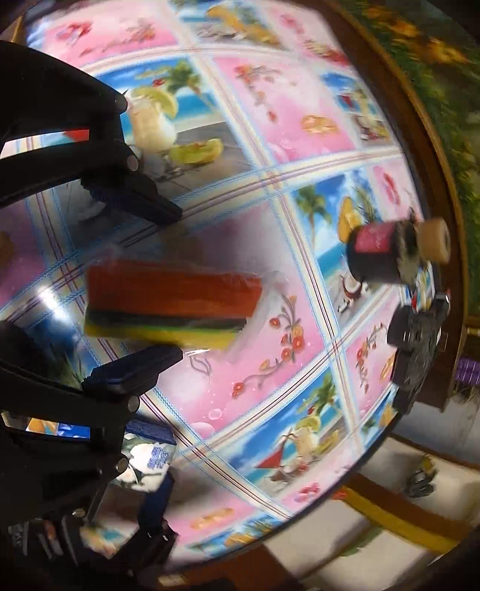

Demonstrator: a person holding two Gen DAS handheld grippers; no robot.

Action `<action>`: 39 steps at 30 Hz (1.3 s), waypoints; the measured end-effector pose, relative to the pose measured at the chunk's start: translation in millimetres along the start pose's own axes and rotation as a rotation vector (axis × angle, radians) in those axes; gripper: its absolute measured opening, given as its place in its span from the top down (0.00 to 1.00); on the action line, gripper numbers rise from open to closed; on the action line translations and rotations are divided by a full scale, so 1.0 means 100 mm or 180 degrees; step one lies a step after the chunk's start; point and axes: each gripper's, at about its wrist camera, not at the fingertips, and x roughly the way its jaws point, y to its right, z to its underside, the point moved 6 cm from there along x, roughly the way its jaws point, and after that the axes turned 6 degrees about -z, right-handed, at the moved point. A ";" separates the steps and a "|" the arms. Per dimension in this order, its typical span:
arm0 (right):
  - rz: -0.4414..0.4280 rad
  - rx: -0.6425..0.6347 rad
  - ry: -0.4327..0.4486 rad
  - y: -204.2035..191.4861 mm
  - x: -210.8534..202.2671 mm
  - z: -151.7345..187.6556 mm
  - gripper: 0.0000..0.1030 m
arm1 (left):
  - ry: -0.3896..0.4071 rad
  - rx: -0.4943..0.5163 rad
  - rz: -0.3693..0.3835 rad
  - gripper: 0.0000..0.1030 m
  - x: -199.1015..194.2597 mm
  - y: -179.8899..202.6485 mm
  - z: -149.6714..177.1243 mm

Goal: Organize soft objects
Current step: 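Grasp striped sponge pack with left tool while right tool grasps blue-white packet, then carry sponge pack and blue-white packet into the tray and open both tools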

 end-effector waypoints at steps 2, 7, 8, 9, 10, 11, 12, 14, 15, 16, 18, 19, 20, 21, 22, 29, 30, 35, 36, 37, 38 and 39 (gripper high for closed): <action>0.0052 -0.0109 0.0005 -0.08 0.02 0.01 0.47 | 0.0027 0.0086 0.0072 0.59 -0.03 0.07 0.00; -0.0010 -0.0199 0.0050 -0.16 -0.01 0.03 0.65 | 0.0077 -0.0145 0.0073 0.70 -0.14 -0.09 0.04; -0.0036 -0.0168 0.0083 -0.13 -0.04 0.02 0.67 | 0.0118 -0.0232 0.0097 0.70 -0.19 -0.15 0.07; -0.0092 -0.0109 0.0114 -0.10 -0.07 0.01 0.70 | 0.0155 -0.0289 0.0106 0.70 -0.26 -0.19 0.06; -0.0148 -0.0051 0.0141 -0.07 -0.09 0.00 0.73 | 0.0208 -0.0348 0.0120 0.70 -0.34 -0.23 0.10; -0.0194 -0.0003 0.0162 -0.05 -0.11 0.00 0.73 | 0.0256 -0.0387 0.0139 0.70 -0.42 -0.27 0.11; -0.0231 0.0038 0.0182 -0.02 -0.13 0.00 0.74 | 0.0311 -0.0431 0.0156 0.70 -0.51 -0.30 0.14; -0.0252 0.0055 0.0221 -0.01 -0.16 0.00 0.75 | 0.0433 -0.0535 0.0194 0.70 -0.72 -0.36 0.22; -0.0257 0.0050 0.0251 0.00 -0.18 0.00 0.76 | 0.0497 -0.0586 0.0216 0.70 -0.84 -0.38 0.25; -0.0263 0.0037 0.0291 -0.01 -0.21 -0.01 0.77 | 0.0558 -0.0633 0.0243 0.70 -0.95 -0.41 0.29; -0.0257 0.0011 0.0396 -0.02 -0.28 -0.01 0.78 | 0.0690 -0.0725 0.0291 0.70 -1.20 -0.45 0.42; -0.0260 0.0006 0.0442 -0.02 -0.31 -0.02 0.79 | 0.0751 -0.0765 0.0311 0.70 -1.32 -0.47 0.48; -0.0268 0.0011 0.0494 -0.02 -0.34 -0.02 0.79 | 0.0813 -0.0806 0.0332 0.70 -1.44 -0.48 0.56; -0.0268 0.0013 0.0531 -0.01 -0.37 -0.03 0.79 | 0.0852 -0.0847 0.0360 0.70 -1.54 -0.49 0.61; -0.0261 0.0009 0.0576 -0.01 -0.39 -0.03 0.79 | 0.0899 -0.0890 0.0390 0.70 -1.65 -0.50 0.68; -0.0205 -0.0037 0.0921 -0.09 -0.78 0.05 0.79 | 0.1154 -0.1053 0.0451 0.70 -2.23 -0.56 1.21; -0.0248 -0.0016 0.0935 -0.11 -0.85 0.09 0.79 | 0.1173 -0.1073 0.0474 0.70 -2.28 -0.57 1.28; -0.0421 -0.0090 0.0923 -0.35 -1.17 0.33 0.79 | 0.1277 -0.1190 0.0442 0.70 -2.46 -0.63 1.68; -0.0447 -0.0115 0.0917 -0.39 -1.22 0.37 0.79 | 0.1293 -0.1221 0.0442 0.70 -2.48 -0.65 1.75; -0.0475 -0.0144 0.0914 -0.46 -1.27 0.41 0.79 | 0.1312 -0.1257 0.0441 0.70 -2.50 -0.66 1.84; -0.0496 -0.0166 0.0908 -0.50 -1.31 0.44 0.79 | 0.1325 -0.1286 0.0435 0.70 -2.52 -0.68 1.92; -0.0518 -0.0201 0.0896 -0.57 -1.35 0.49 0.79 | 0.1335 -0.1312 0.0421 0.70 -2.53 -0.69 2.00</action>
